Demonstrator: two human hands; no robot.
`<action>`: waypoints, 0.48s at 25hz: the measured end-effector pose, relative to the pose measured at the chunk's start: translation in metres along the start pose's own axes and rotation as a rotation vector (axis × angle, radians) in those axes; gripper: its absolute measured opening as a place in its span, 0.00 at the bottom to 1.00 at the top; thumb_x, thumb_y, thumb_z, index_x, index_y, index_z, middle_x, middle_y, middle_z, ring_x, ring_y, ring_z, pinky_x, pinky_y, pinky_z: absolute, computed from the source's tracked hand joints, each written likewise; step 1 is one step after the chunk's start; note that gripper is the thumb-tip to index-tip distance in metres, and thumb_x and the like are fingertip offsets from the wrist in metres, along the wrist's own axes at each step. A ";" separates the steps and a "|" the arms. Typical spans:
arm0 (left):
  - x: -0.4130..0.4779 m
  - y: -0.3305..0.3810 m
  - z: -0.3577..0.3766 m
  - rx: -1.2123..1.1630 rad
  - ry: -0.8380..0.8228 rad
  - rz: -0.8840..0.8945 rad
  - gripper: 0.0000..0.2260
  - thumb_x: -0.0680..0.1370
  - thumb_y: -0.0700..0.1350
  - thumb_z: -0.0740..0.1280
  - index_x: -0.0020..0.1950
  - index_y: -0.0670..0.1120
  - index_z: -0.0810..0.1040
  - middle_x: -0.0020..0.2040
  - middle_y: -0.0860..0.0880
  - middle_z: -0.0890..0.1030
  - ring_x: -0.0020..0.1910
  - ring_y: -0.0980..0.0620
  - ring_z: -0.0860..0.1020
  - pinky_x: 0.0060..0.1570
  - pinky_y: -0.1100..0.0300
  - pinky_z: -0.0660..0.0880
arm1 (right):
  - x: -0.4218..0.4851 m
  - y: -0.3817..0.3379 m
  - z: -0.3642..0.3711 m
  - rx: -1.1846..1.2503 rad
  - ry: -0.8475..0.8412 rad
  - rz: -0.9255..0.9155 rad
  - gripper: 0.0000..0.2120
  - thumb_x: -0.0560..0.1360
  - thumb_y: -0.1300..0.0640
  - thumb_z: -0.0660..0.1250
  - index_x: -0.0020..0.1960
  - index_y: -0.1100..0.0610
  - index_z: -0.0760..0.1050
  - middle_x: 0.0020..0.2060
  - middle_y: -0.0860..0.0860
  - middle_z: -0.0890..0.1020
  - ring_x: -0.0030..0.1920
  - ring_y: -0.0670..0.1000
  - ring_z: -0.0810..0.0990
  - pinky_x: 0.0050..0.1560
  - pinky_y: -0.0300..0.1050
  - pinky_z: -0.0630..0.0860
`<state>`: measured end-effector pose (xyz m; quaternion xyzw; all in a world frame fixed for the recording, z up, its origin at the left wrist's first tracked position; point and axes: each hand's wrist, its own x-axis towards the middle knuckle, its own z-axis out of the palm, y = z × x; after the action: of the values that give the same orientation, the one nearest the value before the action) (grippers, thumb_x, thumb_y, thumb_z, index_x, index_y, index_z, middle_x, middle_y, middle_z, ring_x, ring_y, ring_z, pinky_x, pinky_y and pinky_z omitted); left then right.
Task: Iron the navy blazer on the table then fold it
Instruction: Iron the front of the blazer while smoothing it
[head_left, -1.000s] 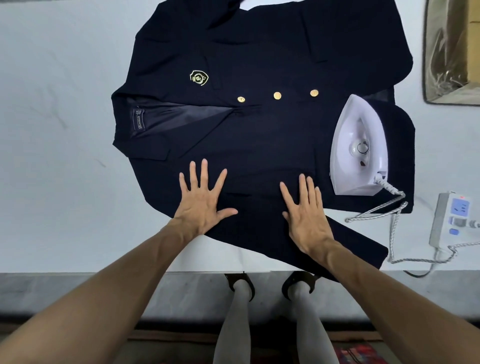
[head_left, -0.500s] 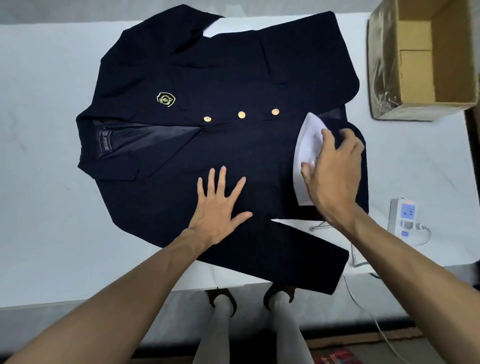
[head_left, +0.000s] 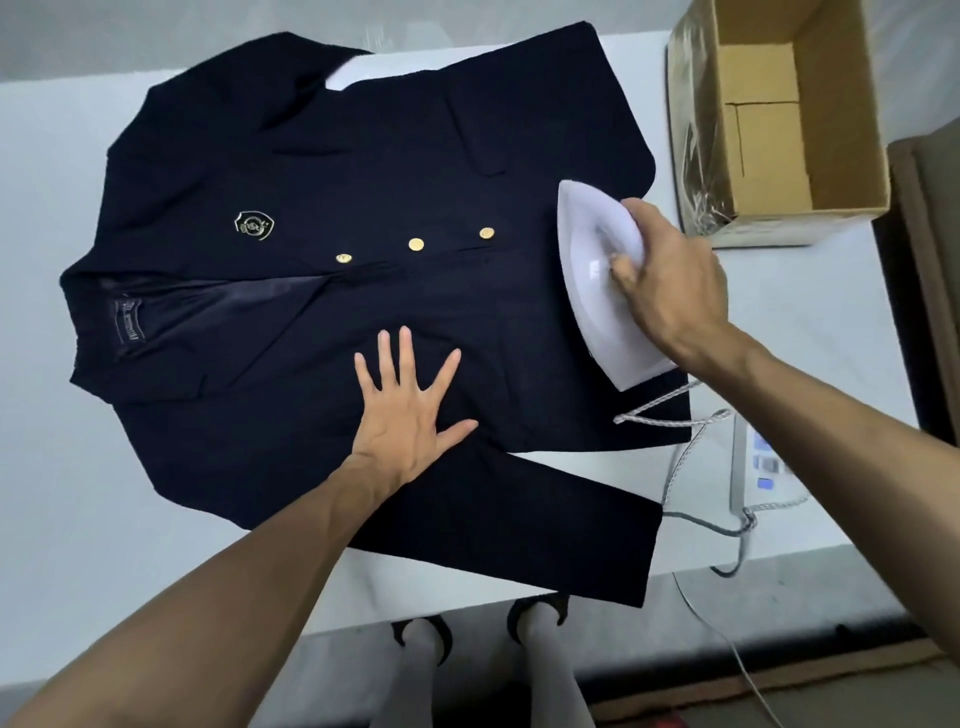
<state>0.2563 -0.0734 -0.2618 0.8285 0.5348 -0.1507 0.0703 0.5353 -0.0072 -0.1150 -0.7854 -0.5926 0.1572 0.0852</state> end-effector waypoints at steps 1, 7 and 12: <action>0.006 -0.001 -0.002 0.000 0.000 -0.005 0.40 0.74 0.74 0.41 0.81 0.55 0.40 0.78 0.29 0.43 0.77 0.28 0.43 0.71 0.27 0.50 | 0.005 0.003 -0.003 -0.044 0.004 -0.029 0.17 0.76 0.56 0.60 0.64 0.48 0.68 0.44 0.59 0.80 0.43 0.63 0.73 0.41 0.51 0.70; 0.027 -0.012 -0.014 0.045 -0.085 -0.010 0.40 0.74 0.74 0.39 0.79 0.56 0.33 0.78 0.31 0.40 0.77 0.29 0.41 0.71 0.29 0.48 | 0.005 0.017 -0.014 -0.270 0.013 -0.128 0.15 0.74 0.57 0.61 0.60 0.49 0.70 0.34 0.56 0.75 0.36 0.61 0.71 0.36 0.48 0.66; -0.008 -0.001 -0.026 0.020 0.027 0.221 0.32 0.81 0.63 0.53 0.81 0.55 0.45 0.80 0.35 0.48 0.79 0.34 0.48 0.75 0.36 0.51 | -0.011 0.008 -0.021 -0.246 -0.015 -0.163 0.14 0.74 0.57 0.62 0.59 0.50 0.71 0.34 0.54 0.72 0.36 0.59 0.68 0.36 0.48 0.63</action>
<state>0.2566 -0.0728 -0.2342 0.8851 0.4393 -0.1362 0.0709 0.5472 -0.0193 -0.0961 -0.7381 -0.6697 0.0820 -0.0036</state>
